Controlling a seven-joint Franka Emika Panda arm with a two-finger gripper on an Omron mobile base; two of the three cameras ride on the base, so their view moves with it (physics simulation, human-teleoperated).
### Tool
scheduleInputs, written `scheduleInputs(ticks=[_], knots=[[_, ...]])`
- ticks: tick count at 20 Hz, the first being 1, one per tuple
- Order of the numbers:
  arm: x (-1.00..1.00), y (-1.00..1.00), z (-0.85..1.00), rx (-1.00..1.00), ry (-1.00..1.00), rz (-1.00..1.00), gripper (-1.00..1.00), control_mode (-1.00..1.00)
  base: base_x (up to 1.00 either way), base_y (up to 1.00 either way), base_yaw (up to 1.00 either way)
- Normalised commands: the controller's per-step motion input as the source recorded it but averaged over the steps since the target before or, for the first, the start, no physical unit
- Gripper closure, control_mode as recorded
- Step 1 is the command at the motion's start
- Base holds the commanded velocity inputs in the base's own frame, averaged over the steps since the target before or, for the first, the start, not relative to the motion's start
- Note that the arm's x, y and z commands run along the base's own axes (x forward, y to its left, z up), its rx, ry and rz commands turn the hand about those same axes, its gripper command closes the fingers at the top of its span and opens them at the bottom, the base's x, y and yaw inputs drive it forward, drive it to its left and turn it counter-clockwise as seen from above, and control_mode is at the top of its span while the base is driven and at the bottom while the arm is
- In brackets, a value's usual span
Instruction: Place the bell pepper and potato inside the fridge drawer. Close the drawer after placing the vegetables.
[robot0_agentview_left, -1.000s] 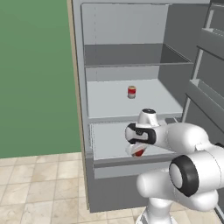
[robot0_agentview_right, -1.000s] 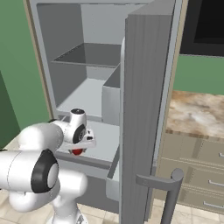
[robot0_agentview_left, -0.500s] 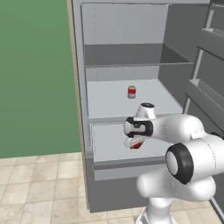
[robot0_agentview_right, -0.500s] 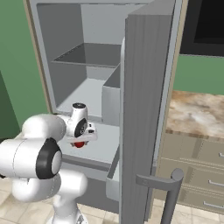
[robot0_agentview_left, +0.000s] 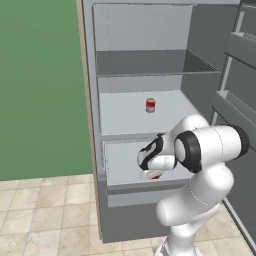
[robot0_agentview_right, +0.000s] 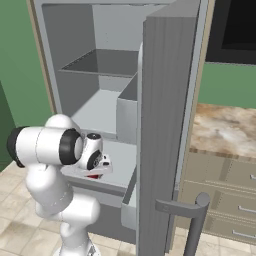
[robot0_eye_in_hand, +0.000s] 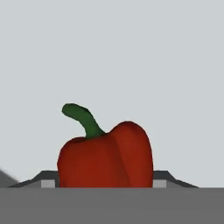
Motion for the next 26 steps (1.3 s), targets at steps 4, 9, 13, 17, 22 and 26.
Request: scheduleInputs(ticks=[4,9,13,17,22,26], knots=[[-0.02,0.0,-0.24,0.02,0.0,0.0,1.0,-1.0,0.0,0.0,0.0],[-0.36,-0.01,-0.23,0.03,0.0,0.0,1.0,-1.0,0.0,0.0,0.0],[-0.36,0.0,-0.22,0.01,0.0,-0.01,-1.0,-1.0,0.0,0.0,0.0],[-0.09,-0.01,0.0,0.02,0.0,-0.03,-1.0,-1.0,0.0,0.0,0.0],[0.0,0.0,0.36,0.0,0.0,-0.06,-1.0,-1.0,0.0,0.0,0.0],[0.0,0.01,0.89,0.0,-0.01,-0.06,-1.0,-1.0,0.0,0.0,0.0]])
